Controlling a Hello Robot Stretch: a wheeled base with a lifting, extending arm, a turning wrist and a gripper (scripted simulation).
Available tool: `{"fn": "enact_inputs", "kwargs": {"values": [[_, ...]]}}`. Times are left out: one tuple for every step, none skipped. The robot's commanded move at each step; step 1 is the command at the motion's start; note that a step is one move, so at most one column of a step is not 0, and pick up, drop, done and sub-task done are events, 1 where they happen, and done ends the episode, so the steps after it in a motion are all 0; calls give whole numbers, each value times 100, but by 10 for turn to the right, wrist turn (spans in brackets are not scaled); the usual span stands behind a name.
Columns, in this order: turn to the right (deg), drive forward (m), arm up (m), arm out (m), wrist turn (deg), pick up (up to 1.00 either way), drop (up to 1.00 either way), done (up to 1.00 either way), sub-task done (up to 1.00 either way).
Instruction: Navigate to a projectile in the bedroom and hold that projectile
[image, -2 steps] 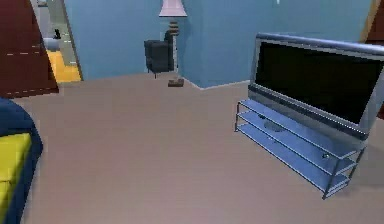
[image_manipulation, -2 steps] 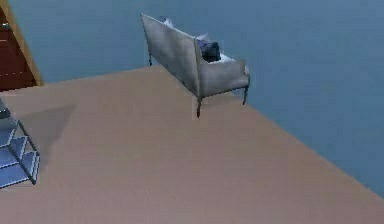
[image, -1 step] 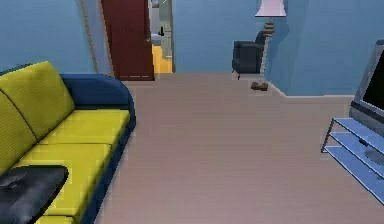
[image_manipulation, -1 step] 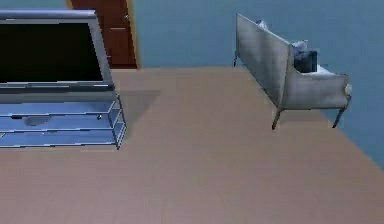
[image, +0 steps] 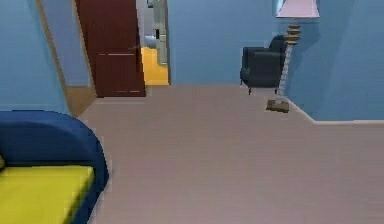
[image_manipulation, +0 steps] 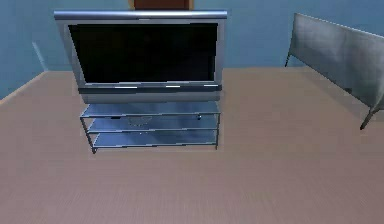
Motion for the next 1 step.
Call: {"fn": "enact_inputs", "kwargs": {"values": [[-30, 0, 0, 0, 0, 0, 0, 0, 0]]}}
